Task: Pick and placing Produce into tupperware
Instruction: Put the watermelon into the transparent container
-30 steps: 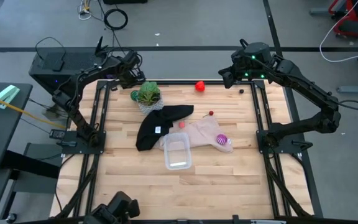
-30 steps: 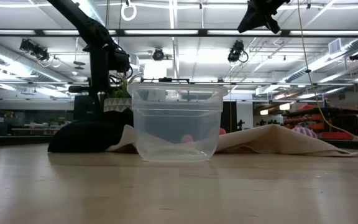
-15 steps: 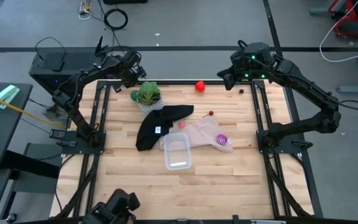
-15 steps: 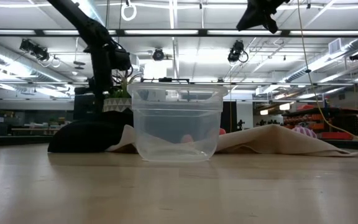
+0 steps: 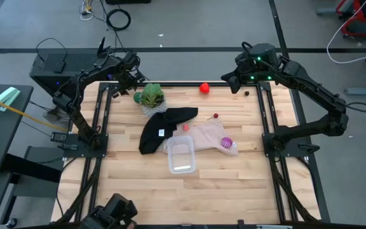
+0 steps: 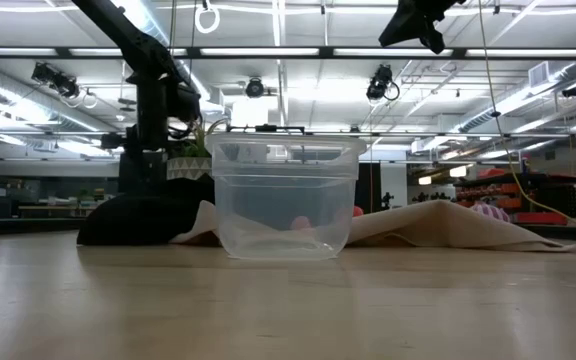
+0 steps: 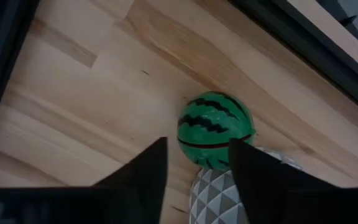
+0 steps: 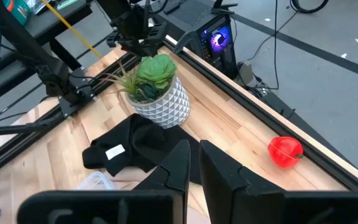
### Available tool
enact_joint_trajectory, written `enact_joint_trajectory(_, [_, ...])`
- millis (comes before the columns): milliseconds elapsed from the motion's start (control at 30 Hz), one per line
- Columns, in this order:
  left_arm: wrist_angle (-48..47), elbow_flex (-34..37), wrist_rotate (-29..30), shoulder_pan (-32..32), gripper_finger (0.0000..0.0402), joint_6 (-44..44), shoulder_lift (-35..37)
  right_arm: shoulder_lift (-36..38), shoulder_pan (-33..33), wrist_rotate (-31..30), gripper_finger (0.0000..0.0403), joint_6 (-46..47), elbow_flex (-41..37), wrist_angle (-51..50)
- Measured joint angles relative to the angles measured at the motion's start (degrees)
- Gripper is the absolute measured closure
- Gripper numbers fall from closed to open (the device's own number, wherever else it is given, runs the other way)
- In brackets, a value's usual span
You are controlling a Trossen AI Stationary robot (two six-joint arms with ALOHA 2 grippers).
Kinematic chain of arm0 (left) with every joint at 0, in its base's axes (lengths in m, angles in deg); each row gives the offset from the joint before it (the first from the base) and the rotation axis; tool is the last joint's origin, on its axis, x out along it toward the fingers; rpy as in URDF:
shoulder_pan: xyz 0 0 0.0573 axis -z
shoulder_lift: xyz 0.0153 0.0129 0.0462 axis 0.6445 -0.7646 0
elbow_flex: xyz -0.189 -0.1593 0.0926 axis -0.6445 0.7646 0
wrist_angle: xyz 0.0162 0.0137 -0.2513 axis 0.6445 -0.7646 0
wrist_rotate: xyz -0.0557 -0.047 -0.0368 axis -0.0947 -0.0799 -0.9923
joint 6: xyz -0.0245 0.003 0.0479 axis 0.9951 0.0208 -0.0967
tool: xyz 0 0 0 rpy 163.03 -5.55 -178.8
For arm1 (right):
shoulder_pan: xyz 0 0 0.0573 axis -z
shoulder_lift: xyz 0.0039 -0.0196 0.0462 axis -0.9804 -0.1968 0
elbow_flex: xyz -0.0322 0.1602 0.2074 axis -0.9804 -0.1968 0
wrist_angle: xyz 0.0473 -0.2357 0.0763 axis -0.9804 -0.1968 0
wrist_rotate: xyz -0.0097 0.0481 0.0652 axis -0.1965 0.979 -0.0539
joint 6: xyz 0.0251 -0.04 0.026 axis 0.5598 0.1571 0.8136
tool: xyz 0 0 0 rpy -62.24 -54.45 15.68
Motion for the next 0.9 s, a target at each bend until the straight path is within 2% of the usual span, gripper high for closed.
enact_joint_trajectory(167, [0.3, 0.0, 0.5, 0.0, 0.0149, 1.8, 0.0, 0.0, 0.0, 0.0, 0.036, -0.1, 0.0, 0.0])
enact_joint_trajectory(333, [0.3, 0.0, 3.4, 0.4, 0.0113, 3.3, 0.0, 0.0, 0.0, 1.3, 0.036, -0.2, 0.0, 0.0])
enact_joint_trajectory(533, [1.9, 0.0, 3.9, 0.5, 0.0102, 3.1, 0.0, 0.0, 0.0, 1.5, 0.036, -0.2, 0.0, 0.0])
enact_joint_trajectory(667, [1.9, 0.0, 3.8, 0.5, 0.0102, 6.7, -0.4, 0.0, 0.0, 1.8, 0.036, -0.2, 0.0, 0.0])
enact_joint_trajectory(900, [2.4, 0.0, -0.4, 1.7, 0.0102, 8.9, -4.1, 0.0, 0.0, 2.6, 0.036, -0.2, 0.0, 0.0])
